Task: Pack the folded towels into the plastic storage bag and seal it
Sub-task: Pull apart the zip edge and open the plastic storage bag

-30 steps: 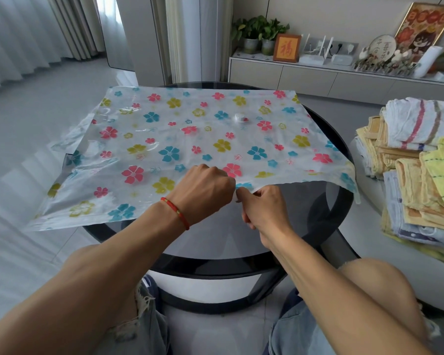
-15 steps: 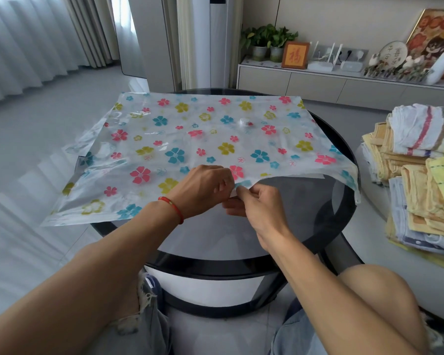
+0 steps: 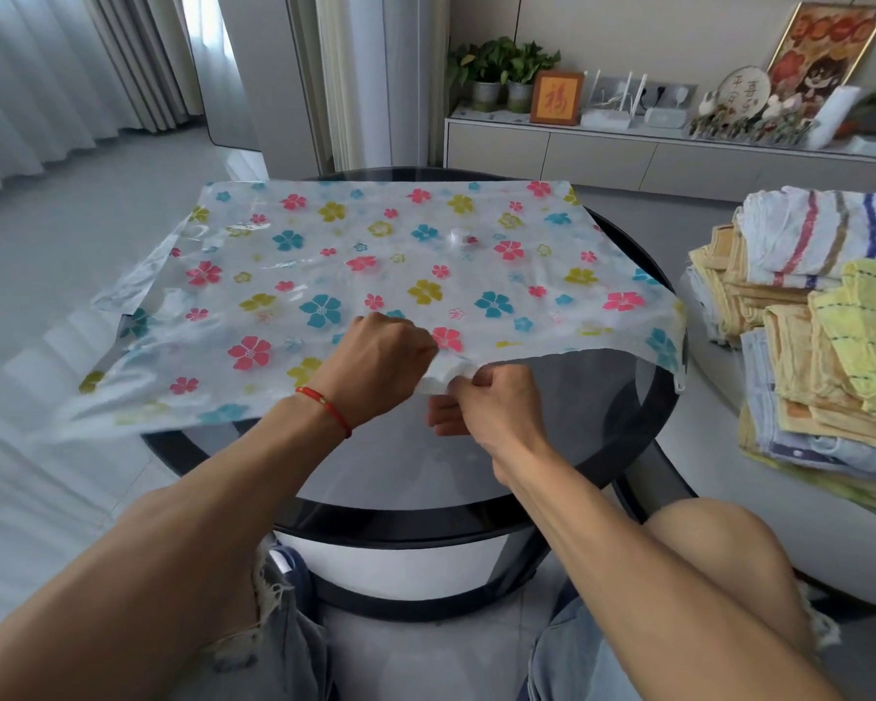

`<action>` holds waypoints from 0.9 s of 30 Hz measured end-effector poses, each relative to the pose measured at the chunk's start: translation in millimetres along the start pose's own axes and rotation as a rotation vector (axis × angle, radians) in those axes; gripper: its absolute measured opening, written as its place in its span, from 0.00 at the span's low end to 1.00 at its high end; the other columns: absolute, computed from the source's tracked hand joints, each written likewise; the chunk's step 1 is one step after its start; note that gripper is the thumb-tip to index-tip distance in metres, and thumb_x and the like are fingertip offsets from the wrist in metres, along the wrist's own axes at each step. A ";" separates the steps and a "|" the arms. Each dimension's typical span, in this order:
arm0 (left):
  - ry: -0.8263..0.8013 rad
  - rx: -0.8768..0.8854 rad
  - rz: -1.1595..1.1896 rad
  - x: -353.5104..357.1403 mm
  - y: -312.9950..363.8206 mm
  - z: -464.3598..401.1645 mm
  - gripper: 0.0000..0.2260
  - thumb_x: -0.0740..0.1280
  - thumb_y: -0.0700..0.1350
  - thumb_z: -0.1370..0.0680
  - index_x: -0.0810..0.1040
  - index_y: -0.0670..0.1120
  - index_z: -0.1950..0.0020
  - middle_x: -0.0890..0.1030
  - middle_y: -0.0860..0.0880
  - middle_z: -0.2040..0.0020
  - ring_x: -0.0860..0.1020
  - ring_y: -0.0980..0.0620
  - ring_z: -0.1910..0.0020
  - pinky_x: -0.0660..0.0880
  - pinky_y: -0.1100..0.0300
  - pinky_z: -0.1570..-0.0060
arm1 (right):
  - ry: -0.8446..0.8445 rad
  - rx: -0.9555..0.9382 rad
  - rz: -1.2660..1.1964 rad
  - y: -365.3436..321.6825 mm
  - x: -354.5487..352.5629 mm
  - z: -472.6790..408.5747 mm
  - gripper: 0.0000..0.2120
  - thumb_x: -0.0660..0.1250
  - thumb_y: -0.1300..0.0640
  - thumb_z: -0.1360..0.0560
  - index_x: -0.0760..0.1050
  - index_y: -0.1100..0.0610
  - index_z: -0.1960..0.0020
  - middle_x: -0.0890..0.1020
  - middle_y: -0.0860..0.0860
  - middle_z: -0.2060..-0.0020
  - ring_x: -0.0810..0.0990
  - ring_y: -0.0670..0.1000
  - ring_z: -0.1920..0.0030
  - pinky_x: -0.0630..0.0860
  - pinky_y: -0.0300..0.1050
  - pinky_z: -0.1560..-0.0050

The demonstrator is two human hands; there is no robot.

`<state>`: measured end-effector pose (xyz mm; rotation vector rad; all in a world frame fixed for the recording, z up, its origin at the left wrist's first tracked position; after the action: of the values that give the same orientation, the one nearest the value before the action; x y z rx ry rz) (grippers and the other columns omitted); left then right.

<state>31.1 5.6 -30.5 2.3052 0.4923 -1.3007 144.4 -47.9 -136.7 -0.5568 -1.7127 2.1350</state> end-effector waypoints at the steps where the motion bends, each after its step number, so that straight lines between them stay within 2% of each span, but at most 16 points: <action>1: 0.028 -0.011 -0.005 -3.7 -3.2 -1.9 0.13 0.68 0.36 0.22 0.80 0.38 0.67 0.77 0.44 0.72 0.76 0.42 0.73 0.75 0.52 0.70 | -0.009 0.027 0.013 3.3 1.4 1.1 0.08 0.67 0.63 0.23 0.83 0.64 0.58 0.87 0.56 0.70 0.87 0.58 0.71 0.82 0.46 0.70; 4: 0.051 -0.012 -0.007 -5.8 -7.1 -1.5 0.11 0.69 0.37 0.21 0.82 0.38 0.64 0.78 0.45 0.70 0.77 0.43 0.71 0.74 0.55 0.69 | -0.042 0.065 0.133 7.5 1.9 1.7 0.08 0.68 0.59 0.24 0.82 0.63 0.57 0.86 0.53 0.70 0.84 0.53 0.76 0.76 0.40 0.76; 8: 0.039 -0.006 0.003 -1.3 -5.4 -0.1 0.08 0.66 0.38 0.19 0.85 0.39 0.48 0.85 0.41 0.54 0.83 0.43 0.59 0.82 0.49 0.56 | -0.057 0.054 0.276 1.7 -3.3 0.4 0.09 0.67 0.54 0.26 0.82 0.60 0.58 0.86 0.50 0.70 0.80 0.49 0.78 0.71 0.37 0.79; 10: 0.000 0.045 0.034 1.3 4.7 1.1 0.13 0.66 0.32 0.21 0.83 0.41 0.39 0.84 0.41 0.44 0.84 0.43 0.49 0.81 0.51 0.46 | 0.028 0.004 0.291 -7.7 -11.6 0.0 0.11 0.69 0.48 0.27 0.82 0.56 0.58 0.86 0.50 0.70 0.83 0.51 0.75 0.74 0.40 0.78; 12: -0.056 0.087 0.043 6.8 14.0 3.8 0.22 0.63 0.27 0.24 0.80 0.43 0.34 0.82 0.42 0.38 0.82 0.42 0.44 0.80 0.52 0.43 | 0.152 -0.066 0.248 -18.2 -22.7 0.8 0.12 0.71 0.44 0.27 0.81 0.53 0.53 0.86 0.48 0.65 0.86 0.51 0.70 0.80 0.44 0.74; 14: -0.072 0.080 0.020 10.2 16.4 4.0 0.24 0.62 0.29 0.25 0.79 0.45 0.33 0.83 0.44 0.39 0.83 0.42 0.46 0.80 0.52 0.50 | 0.219 -0.121 0.178 -24.5 -28.1 3.4 0.13 0.73 0.45 0.26 0.80 0.54 0.49 0.86 0.47 0.62 0.86 0.49 0.68 0.83 0.46 0.73; 18: -0.143 0.117 -0.062 19.2 23.5 -5.8 0.18 0.64 0.42 0.19 0.76 0.53 0.29 0.83 0.48 0.46 0.80 0.44 0.52 0.77 0.51 0.61 | 0.160 -0.153 0.110 -25.4 -20.6 3.8 0.06 0.74 0.52 0.25 0.81 0.53 0.52 0.86 0.47 0.67 0.86 0.48 0.71 0.81 0.44 0.76; 21: -0.163 0.171 -0.083 21.3 26.3 -12.7 0.15 0.65 0.40 0.19 0.80 0.52 0.34 0.80 0.46 0.53 0.78 0.43 0.61 0.75 0.50 0.65 | 0.118 -0.125 0.130 -20.9 -20.2 -0.2 0.05 0.73 0.55 0.25 0.79 0.47 0.52 0.86 0.47 0.67 0.86 0.47 0.70 0.79 0.41 0.74; 23: -0.116 0.166 -0.088 18.4 21.6 -18.5 0.13 0.68 0.35 0.22 0.85 0.48 0.41 0.80 0.44 0.53 0.80 0.41 0.63 0.76 0.52 0.67 | 0.101 -0.088 0.213 -12.9 -20.5 -4.6 0.06 0.72 0.57 0.27 0.78 0.48 0.54 0.86 0.49 0.64 0.87 0.51 0.66 0.84 0.49 0.66; 24: -0.073 0.139 -0.074 14.6 16.8 -22.4 0.13 0.68 0.32 0.23 0.86 0.46 0.44 0.81 0.43 0.52 0.81 0.40 0.63 0.77 0.52 0.66 | 0.083 -0.059 0.273 -7.8 -19.2 -6.2 0.06 0.72 0.57 0.27 0.78 0.51 0.52 0.87 0.52 0.61 0.87 0.54 0.61 0.85 0.53 0.60; 25: -0.033 0.113 -0.065 10.8 12.2 -26.1 0.13 0.69 0.31 0.23 0.87 0.45 0.46 0.82 0.43 0.51 0.82 0.39 0.61 0.78 0.51 0.64 | 0.060 -0.030 0.339 -3.4 -17.2 -6.7 0.07 0.71 0.57 0.27 0.76 0.53 0.51 0.86 0.55 0.57 0.87 0.57 0.57 0.85 0.56 0.55; 27: 0.003 0.091 -0.081 8.2 7.7 -30.8 0.12 0.68 0.32 0.22 0.87 0.45 0.47 0.83 0.44 0.47 0.83 0.40 0.55 0.81 0.48 0.59 | 0.022 0.005 0.429 1.5 -15.3 -7.1 0.09 0.71 0.54 0.27 0.74 0.55 0.50 0.85 0.56 0.53 0.85 0.58 0.53 0.85 0.55 0.52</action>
<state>60.8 16.5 -22.0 2.3835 0.5425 -1.3847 161.1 -49.9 -138.2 -1.0206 -1.6935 2.3997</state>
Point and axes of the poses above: each hand's wrist, its own z-axis away from the middle knuckle, its own x-axis out of the palm, y = z × x, the point moved 8 cm from there along -z, towards the middle knuckle
